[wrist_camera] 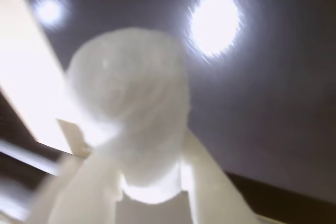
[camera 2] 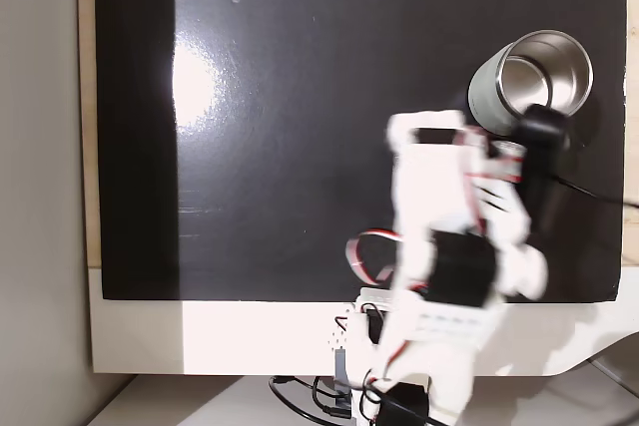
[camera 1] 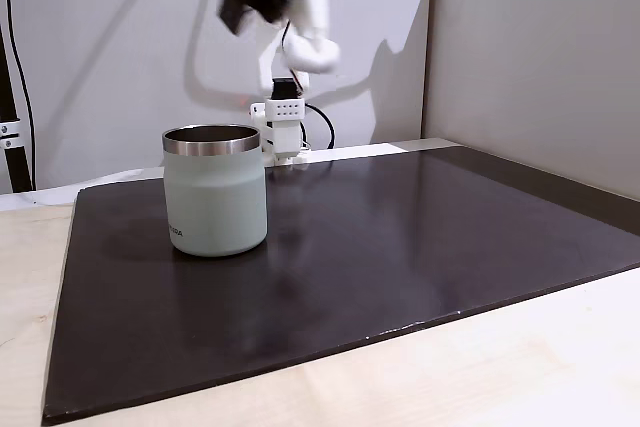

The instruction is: Grasp a gauze and put it in the cup.

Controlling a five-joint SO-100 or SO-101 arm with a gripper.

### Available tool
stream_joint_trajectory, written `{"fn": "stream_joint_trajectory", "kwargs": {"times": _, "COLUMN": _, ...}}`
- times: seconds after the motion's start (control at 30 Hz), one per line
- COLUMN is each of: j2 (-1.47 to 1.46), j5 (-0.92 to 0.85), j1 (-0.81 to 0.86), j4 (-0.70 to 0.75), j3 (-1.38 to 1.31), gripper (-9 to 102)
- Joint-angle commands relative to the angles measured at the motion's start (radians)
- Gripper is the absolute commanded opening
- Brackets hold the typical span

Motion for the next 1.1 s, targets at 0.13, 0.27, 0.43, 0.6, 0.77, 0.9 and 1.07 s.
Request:
{"fn": "stream_joint_trajectory", "kwargs": {"times": 0.13, "j2": -0.104, "j5": -0.020, "j1": 0.222, "j4": -0.098, "j3": -0.133, "gripper": 0}}
{"fn": "stream_joint_trajectory", "kwargs": {"times": 0.27, "j2": -0.187, "j5": -0.021, "j1": 0.276, "j4": -0.146, "j3": -0.184, "gripper": 0}}
{"fn": "stream_joint_trajectory", "kwargs": {"times": 0.43, "j2": -0.311, "j5": -0.012, "j1": 0.285, "j4": -0.166, "j3": -0.305, "gripper": 0}}
{"fn": "stream_joint_trajectory", "kwargs": {"times": 0.6, "j2": -0.449, "j5": 0.009, "j1": 0.278, "j4": -0.140, "j3": -0.499, "gripper": 0}}
{"fn": "stream_joint_trajectory", "kwargs": {"times": 0.77, "j2": -0.551, "j5": 0.018, "j1": 0.273, "j4": -0.081, "j3": -0.646, "gripper": 0}}
{"fn": "stream_joint_trajectory", "kwargs": {"times": 0.9, "j2": -0.577, "j5": 0.015, "j1": 0.288, "j4": -0.077, "j3": -0.657, "gripper": 0}}
{"fn": "stream_joint_trajectory", "kwargs": {"times": 1.07, "j2": -0.592, "j5": 0.011, "j1": 0.304, "j4": -0.060, "j3": -0.657, "gripper": 0}}
